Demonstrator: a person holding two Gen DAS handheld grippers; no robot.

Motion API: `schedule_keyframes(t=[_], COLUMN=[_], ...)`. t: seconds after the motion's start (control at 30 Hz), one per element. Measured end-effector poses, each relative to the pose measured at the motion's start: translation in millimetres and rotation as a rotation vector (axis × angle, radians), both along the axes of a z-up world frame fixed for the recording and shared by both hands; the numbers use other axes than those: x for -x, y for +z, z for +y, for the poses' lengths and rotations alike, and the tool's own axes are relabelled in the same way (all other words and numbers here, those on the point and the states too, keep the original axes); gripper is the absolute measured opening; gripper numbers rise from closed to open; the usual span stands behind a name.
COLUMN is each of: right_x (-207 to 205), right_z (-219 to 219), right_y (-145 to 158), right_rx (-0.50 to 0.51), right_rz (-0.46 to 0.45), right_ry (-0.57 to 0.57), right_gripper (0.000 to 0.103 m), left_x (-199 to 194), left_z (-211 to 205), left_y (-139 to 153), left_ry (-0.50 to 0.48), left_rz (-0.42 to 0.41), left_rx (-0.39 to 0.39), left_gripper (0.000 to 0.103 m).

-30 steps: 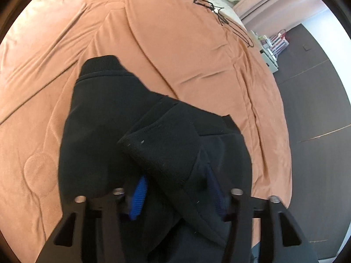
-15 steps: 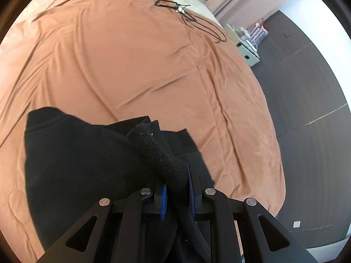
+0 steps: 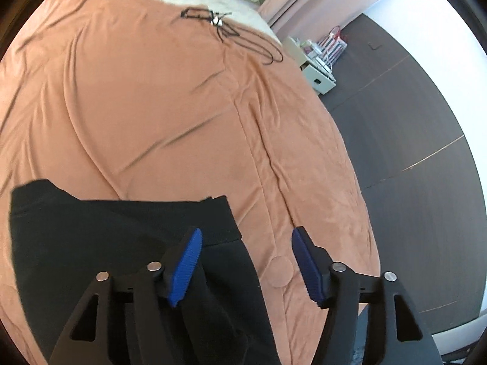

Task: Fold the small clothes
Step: 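Press the folded shirt flat with the left gripper and open the right gripper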

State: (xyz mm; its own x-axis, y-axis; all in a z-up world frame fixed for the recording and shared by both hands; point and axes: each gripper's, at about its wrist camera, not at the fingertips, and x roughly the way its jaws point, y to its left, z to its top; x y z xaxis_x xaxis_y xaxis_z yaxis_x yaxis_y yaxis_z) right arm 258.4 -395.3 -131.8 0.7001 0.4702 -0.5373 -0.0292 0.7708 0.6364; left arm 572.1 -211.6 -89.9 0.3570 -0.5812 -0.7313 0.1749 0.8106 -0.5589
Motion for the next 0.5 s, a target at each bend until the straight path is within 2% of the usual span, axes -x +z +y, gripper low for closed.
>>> schedule_keyframes(t=[0.13, 0.27, 0.43, 0.5], right_x=[3.0, 1.4, -3.3, -5.1], right_z=[-1.7, -4.9, -12.1, -11.4], right_y=[-1.2, -2.7, -2.3, -0.7], right_rx=[-0.010, -0.030, -0.069, -0.064], right_rz=[-0.001, 0.007, 0.014, 0.013], right_ry=[-0.006, -0.012, -0.012, -0.008], right_gripper=[0.008, 0.008, 0.010, 0.010], left_x=[8.6, 24.6, 53.3, 66.0], left_z=[18.6, 39.0, 56.6, 57.2], left_y=[8.1, 3.9, -10.9, -18.4], left_ry=[0.048, 0.091, 0.077, 0.054], left_rz=[-0.025, -0.020, 0.008, 0.020], left_rx=[-0.032, -0.077, -0.106, -0.145], left_gripper=[0.066, 0.066, 0.065, 0.062])
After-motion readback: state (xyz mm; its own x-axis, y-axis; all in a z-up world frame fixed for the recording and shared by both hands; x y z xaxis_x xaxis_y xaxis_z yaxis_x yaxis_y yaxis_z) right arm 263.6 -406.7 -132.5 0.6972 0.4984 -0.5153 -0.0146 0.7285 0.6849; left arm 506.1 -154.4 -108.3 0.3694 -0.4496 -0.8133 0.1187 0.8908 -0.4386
